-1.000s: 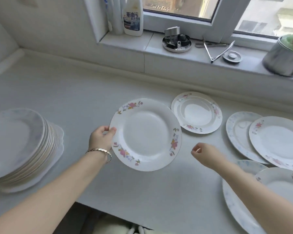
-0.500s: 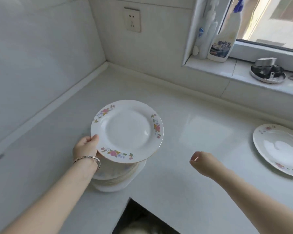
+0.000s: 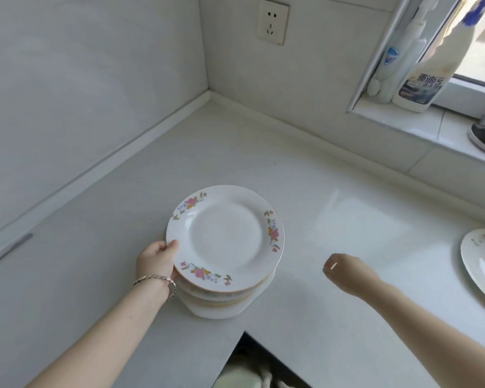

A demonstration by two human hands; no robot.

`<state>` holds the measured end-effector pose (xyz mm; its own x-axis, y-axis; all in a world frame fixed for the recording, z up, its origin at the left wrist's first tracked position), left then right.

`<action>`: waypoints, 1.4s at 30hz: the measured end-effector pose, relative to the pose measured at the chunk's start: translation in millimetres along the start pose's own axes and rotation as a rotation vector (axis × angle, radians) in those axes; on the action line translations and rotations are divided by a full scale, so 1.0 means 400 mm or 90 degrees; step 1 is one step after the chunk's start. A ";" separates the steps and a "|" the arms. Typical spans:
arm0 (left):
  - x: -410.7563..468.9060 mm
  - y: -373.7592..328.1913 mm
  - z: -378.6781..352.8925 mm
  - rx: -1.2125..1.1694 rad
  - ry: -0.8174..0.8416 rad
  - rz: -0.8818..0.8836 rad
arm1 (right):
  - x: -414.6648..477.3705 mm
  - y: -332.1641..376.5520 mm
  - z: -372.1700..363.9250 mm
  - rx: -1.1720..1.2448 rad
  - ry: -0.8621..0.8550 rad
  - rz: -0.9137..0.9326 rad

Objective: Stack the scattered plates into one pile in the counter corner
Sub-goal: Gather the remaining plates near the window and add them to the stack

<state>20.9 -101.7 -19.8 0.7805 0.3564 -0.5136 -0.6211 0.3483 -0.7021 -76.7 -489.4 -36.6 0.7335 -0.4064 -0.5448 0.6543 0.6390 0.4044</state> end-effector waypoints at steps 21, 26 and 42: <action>-0.047 -0.054 -0.027 0.322 0.014 -0.206 | 0.004 -0.002 -0.064 -0.032 0.055 0.017; -0.031 -0.042 -0.033 0.226 0.021 -0.183 | -0.003 -0.004 -0.072 -0.029 0.053 0.011; -0.380 -0.308 -0.367 0.557 0.091 -0.774 | -0.060 -0.192 0.005 0.126 0.007 -0.073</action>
<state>-10.7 -326.1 72.5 0.8052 -0.5888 0.0709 0.5865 0.7728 -0.2426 -144.2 -529.8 -53.1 0.6516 -0.4612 -0.6023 0.7569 0.4485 0.4754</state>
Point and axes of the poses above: each hand's wrist, its own x-axis towards the middle knuckle, its own z-axis out of the back of the hand, y = z × x, the point moved 8 cm from there along x, towards the middle knuckle, and after that the axes turned 15 degrees about x, right-handed, at the moved point
